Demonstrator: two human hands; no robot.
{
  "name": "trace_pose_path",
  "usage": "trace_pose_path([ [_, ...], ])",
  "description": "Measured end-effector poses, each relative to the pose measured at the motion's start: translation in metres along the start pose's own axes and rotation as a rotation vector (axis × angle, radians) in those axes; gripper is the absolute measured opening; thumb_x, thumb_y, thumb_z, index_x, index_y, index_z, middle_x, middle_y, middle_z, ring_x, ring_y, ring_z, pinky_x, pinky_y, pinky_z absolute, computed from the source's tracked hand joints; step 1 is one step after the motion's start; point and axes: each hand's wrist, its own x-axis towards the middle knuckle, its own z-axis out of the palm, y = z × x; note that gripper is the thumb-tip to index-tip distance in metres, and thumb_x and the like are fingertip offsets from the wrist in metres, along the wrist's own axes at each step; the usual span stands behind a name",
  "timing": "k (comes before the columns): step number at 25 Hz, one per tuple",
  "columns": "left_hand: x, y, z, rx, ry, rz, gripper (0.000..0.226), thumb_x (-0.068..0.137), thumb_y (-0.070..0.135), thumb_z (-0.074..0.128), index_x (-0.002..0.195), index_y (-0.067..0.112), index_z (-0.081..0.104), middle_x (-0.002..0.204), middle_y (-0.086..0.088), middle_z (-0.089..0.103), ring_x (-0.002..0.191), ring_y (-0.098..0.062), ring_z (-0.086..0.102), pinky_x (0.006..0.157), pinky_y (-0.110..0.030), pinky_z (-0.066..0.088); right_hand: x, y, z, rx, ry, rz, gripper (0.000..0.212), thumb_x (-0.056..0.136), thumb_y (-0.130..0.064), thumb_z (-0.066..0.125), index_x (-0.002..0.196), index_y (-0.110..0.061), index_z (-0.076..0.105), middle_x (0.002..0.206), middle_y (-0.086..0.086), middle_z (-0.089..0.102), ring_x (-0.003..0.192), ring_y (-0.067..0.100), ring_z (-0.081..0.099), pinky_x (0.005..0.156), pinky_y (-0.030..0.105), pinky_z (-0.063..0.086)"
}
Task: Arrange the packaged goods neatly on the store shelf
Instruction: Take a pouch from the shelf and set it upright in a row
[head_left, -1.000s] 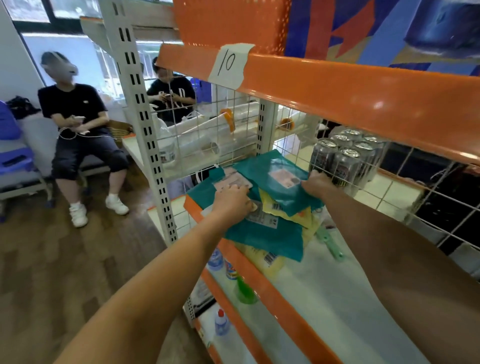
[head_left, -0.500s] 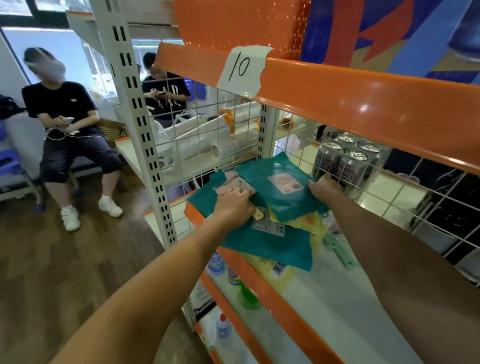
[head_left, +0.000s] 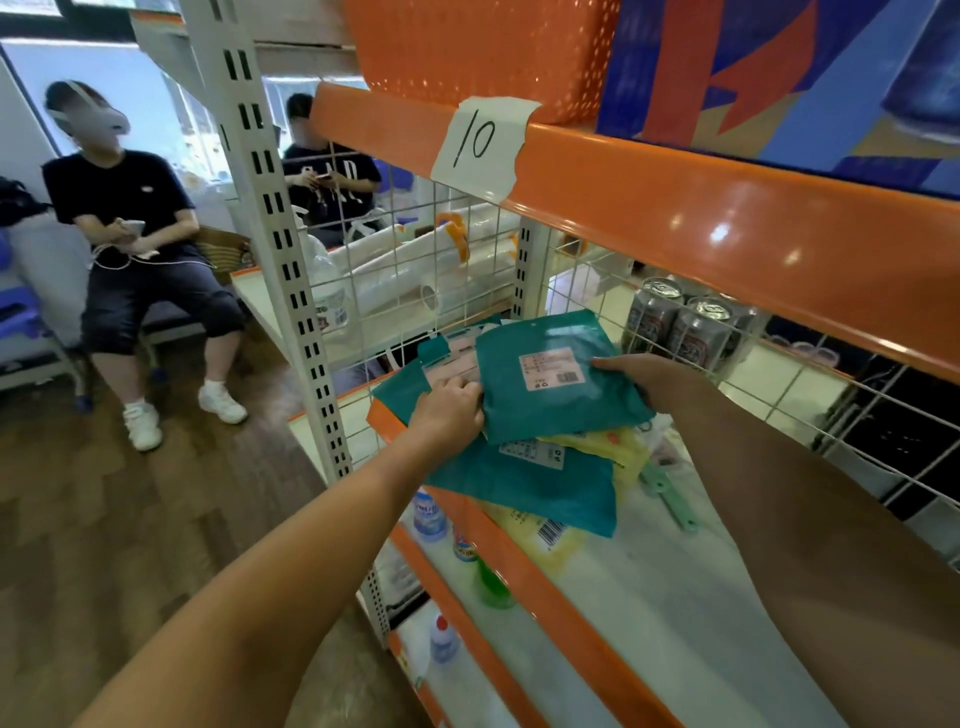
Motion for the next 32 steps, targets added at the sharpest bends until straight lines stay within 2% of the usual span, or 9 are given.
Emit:
trace_pose_path([
  [2, -0.003, -0.001, 0.001, -0.002, 0.0, 0.007, 0.038, 0.099, 0.027, 0.036, 0.131, 0.01, 0.046, 0.139, -0.013, 0.042, 0.126, -0.032, 0.038, 0.099, -0.043, 0.039, -0.001, 0.007, 0.001, 0.092, -0.045, 0.003, 0.021, 0.093, -0.024, 0.056, 0.101, -0.005, 0.06, 0.07, 0.01, 0.073, 0.056, 0.022, 0.07, 0.052, 0.032, 0.058],
  [8, 0.002, -0.008, 0.002, -0.048, -0.022, 0.07, 0.043, 0.1, 0.035, 0.032, 0.139, 0.019, 0.042, 0.143, -0.01, 0.04, 0.129, -0.032, 0.036, 0.103, -0.043, 0.038, -0.029, 0.03, 0.009, 0.347, 0.076, -0.054, 0.017, 0.094, -0.02, 0.055, 0.089, -0.005, 0.063, 0.064, 0.009, 0.072, 0.052, 0.022, 0.069, 0.048, 0.031, 0.057],
  [12, 0.0, -0.02, -0.004, -0.067, -0.044, 0.138, 0.044, 0.1, 0.037, 0.031, 0.141, 0.024, 0.038, 0.146, -0.008, 0.038, 0.131, -0.033, 0.037, 0.104, -0.043, 0.038, -0.053, 0.046, 0.022, 0.398, 0.151, -0.098, 0.015, 0.091, -0.018, 0.059, 0.097, -0.005, 0.062, 0.068, 0.01, 0.072, 0.057, 0.024, 0.069, 0.059, 0.037, 0.058],
  [17, -0.008, -0.024, -0.004, -0.049, -0.032, 0.281, 0.04, 0.101, 0.032, 0.034, 0.133, 0.014, 0.046, 0.143, -0.014, 0.043, 0.13, -0.033, 0.039, 0.104, -0.04, 0.038, -0.099, 0.079, 0.039, 0.575, 0.253, -0.172, 0.014, 0.092, -0.016, 0.057, 0.101, -0.008, 0.064, 0.078, 0.008, 0.074, 0.066, 0.023, 0.071, 0.059, 0.036, 0.06],
  [20, -0.019, -0.018, 0.001, -0.043, -0.016, 0.403, 0.034, 0.101, 0.027, 0.035, 0.122, 0.012, 0.055, 0.134, -0.012, 0.051, 0.124, -0.031, 0.046, 0.099, -0.039, 0.04, -0.127, 0.108, 0.047, 0.62, 0.322, -0.23, 0.014, 0.094, -0.016, 0.055, 0.102, -0.008, 0.064, 0.082, 0.007, 0.074, 0.069, 0.022, 0.072, 0.062, 0.036, 0.06],
  [24, -0.042, -0.008, 0.002, -0.1, 0.011, 0.445, 0.03, 0.099, 0.026, 0.038, 0.115, 0.009, 0.057, 0.116, -0.017, 0.058, 0.109, -0.033, 0.052, 0.087, -0.04, 0.046, -0.164, 0.14, 0.057, 0.677, 0.43, -0.2, 0.01, 0.094, -0.015, 0.055, 0.098, -0.011, 0.063, 0.081, 0.007, 0.073, 0.072, 0.024, 0.069, 0.069, 0.041, 0.058],
  [27, -0.064, 0.005, -0.002, -0.106, -0.028, 0.46, 0.031, 0.099, 0.03, 0.038, 0.115, 0.01, 0.056, 0.118, -0.015, 0.057, 0.109, -0.033, 0.052, 0.088, -0.042, 0.045, -0.192, 0.156, 0.058, 0.683, 0.479, -0.209, 0.014, 0.094, -0.015, 0.055, 0.106, -0.01, 0.061, 0.079, 0.006, 0.073, 0.073, 0.024, 0.069, 0.07, 0.041, 0.057],
  [30, -0.089, 0.016, -0.002, -0.148, -0.029, 0.484, 0.033, 0.099, 0.031, 0.039, 0.12, 0.011, 0.055, 0.125, -0.016, 0.054, 0.115, -0.034, 0.049, 0.094, -0.043, 0.043, -0.217, 0.173, 0.064, 0.707, 0.513, -0.229, 0.028, 0.094, -0.015, 0.054, 0.121, -0.007, 0.056, 0.094, 0.01, 0.071, 0.083, 0.027, 0.066, 0.07, 0.042, 0.057],
  [32, -0.111, 0.025, 0.001, -0.2, -0.03, 0.492, 0.033, 0.099, 0.029, 0.04, 0.123, 0.013, 0.056, 0.127, -0.015, 0.054, 0.117, -0.033, 0.049, 0.096, -0.042, 0.043, -0.237, 0.191, 0.075, 0.75, 0.528, -0.25, 0.032, 0.095, -0.014, 0.052, 0.126, -0.006, 0.053, 0.107, 0.013, 0.067, 0.092, 0.03, 0.064, 0.076, 0.045, 0.056],
])
